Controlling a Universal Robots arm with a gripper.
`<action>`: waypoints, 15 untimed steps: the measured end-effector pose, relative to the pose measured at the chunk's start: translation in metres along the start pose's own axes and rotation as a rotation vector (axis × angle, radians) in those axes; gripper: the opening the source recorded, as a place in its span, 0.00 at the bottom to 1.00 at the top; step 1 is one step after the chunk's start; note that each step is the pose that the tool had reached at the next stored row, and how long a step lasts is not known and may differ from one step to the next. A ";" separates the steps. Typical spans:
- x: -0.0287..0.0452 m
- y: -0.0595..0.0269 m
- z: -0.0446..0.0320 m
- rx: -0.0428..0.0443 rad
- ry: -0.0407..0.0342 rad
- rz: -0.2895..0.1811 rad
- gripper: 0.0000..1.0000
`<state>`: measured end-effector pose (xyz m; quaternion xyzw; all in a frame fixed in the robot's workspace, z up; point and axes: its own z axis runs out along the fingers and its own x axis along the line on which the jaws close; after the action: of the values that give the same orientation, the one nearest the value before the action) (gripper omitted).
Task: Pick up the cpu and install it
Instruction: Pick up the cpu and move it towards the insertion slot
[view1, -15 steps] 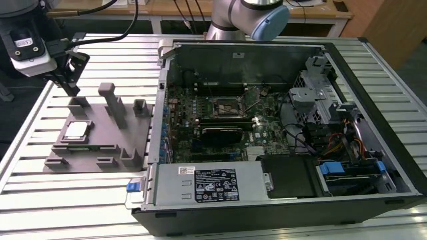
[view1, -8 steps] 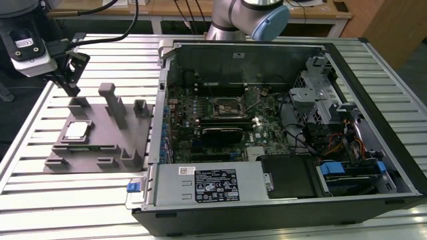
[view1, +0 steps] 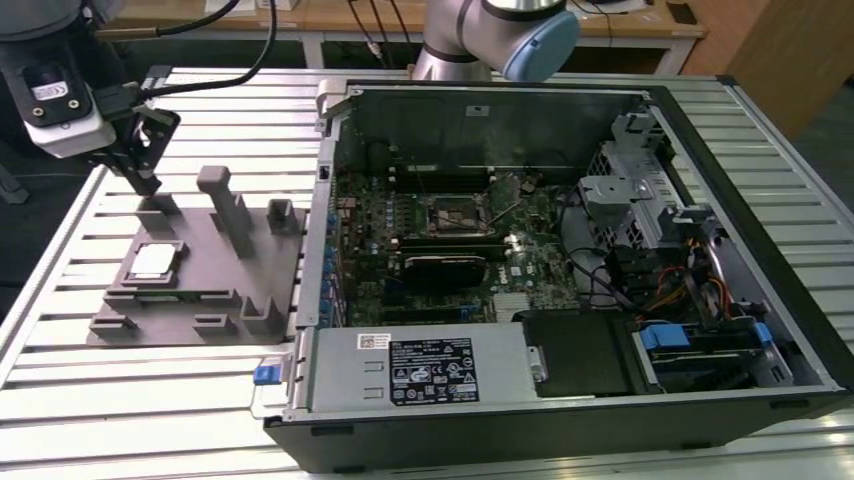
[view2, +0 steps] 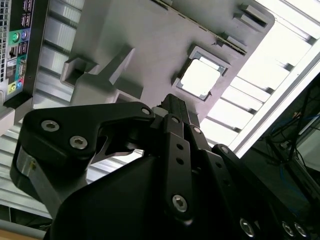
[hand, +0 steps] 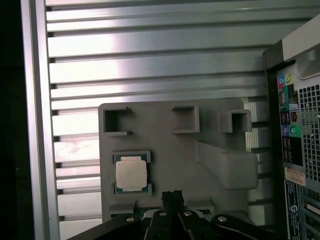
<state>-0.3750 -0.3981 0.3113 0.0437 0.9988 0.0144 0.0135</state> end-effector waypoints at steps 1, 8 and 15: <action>0.0004 -0.0001 0.0012 0.0001 0.0000 0.000 0.11; 0.0052 -0.0008 0.0128 0.0000 0.0000 0.000 0.11; 0.0145 -0.0019 0.0237 0.0001 0.0001 0.000 0.11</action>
<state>-0.3890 -0.3981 0.2872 0.0438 0.9988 0.0144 0.0135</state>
